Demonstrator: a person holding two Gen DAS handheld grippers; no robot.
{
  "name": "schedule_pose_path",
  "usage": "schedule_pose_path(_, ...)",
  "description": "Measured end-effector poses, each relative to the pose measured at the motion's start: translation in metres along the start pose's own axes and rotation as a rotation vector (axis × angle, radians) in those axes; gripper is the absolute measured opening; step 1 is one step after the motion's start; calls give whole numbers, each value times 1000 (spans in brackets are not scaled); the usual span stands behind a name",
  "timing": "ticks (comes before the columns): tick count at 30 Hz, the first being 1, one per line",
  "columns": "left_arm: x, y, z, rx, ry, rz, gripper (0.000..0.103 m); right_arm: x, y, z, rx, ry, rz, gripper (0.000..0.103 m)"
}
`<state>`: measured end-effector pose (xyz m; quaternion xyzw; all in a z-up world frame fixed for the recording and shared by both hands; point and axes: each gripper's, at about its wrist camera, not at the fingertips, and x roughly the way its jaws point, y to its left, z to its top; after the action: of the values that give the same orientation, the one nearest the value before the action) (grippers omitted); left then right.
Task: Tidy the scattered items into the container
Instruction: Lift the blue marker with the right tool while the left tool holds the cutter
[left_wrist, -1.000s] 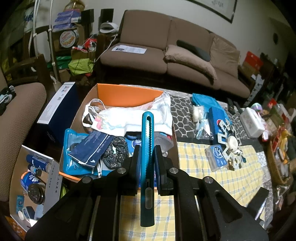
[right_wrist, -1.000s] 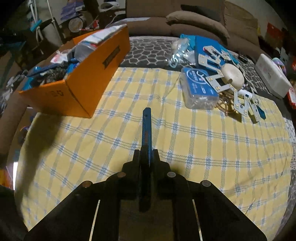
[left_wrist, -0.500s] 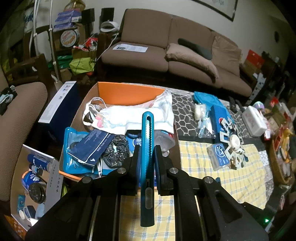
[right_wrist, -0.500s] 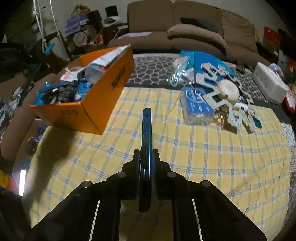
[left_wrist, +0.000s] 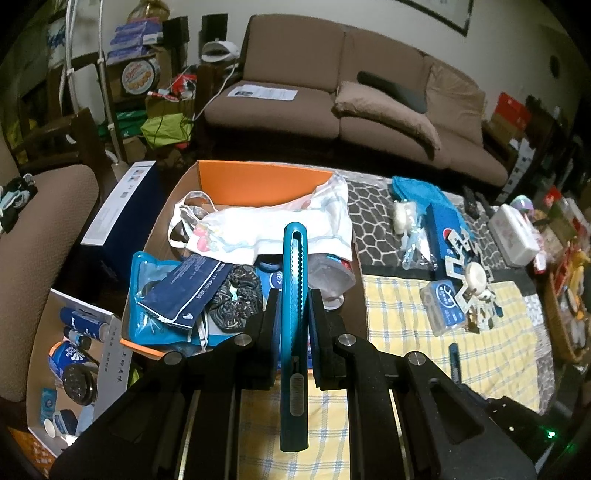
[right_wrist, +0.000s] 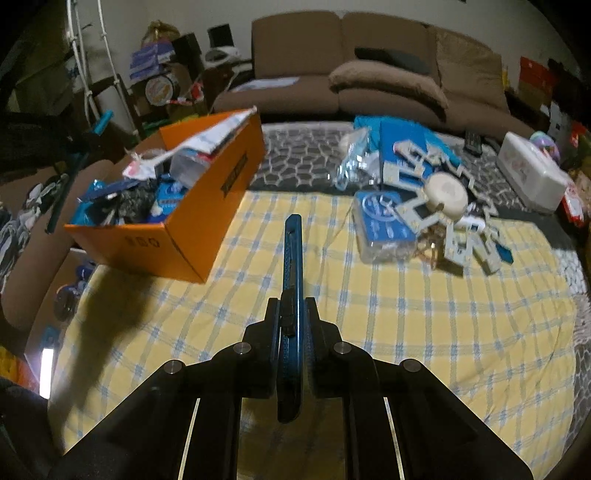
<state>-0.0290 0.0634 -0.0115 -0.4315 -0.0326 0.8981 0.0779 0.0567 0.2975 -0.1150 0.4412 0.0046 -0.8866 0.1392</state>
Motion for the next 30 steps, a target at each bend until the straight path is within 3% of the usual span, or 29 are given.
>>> schedule_pose_path(5, 3, 0, -1, 3, 6, 7, 13, 22, -5, -10, 28, 118, 10, 12)
schedule_pose_path(10, 4, -1, -2, 10, 10, 12, 13, 21, -5, -11, 16, 112, -33, 14)
schedule_pose_path(12, 4, -1, -2, 10, 7, 12, 13, 22, -1, -11, -17, 111, -77, 24)
schedule_pose_path(13, 4, -1, -2, 10, 9, 12, 13, 24, 1, -13, -36, 116, -98, 38)
schedule_pose_path(15, 4, -1, -3, 9, 10, 9, 13, 31, 5, -16, -67, 120, -132, 52)
schedule_pose_path(16, 4, -2, -2, 9, 9, 10, 13, 37, 9, -19, -89, 133, -145, 53)
schedule_pose_path(20, 4, -1, -2, 9, 10, 7, 13, 59, 9, -28, -99, 207, -139, 53)
schedule_pose_path(27, -2, 2, 0, -1, 3, -1, 13, 57, -2, -30, -36, 194, -93, 53)
schedule_pose_path(30, -3, 4, 1, -1, 4, 0, 13, 54, -3, -31, -27, 188, -95, 39)
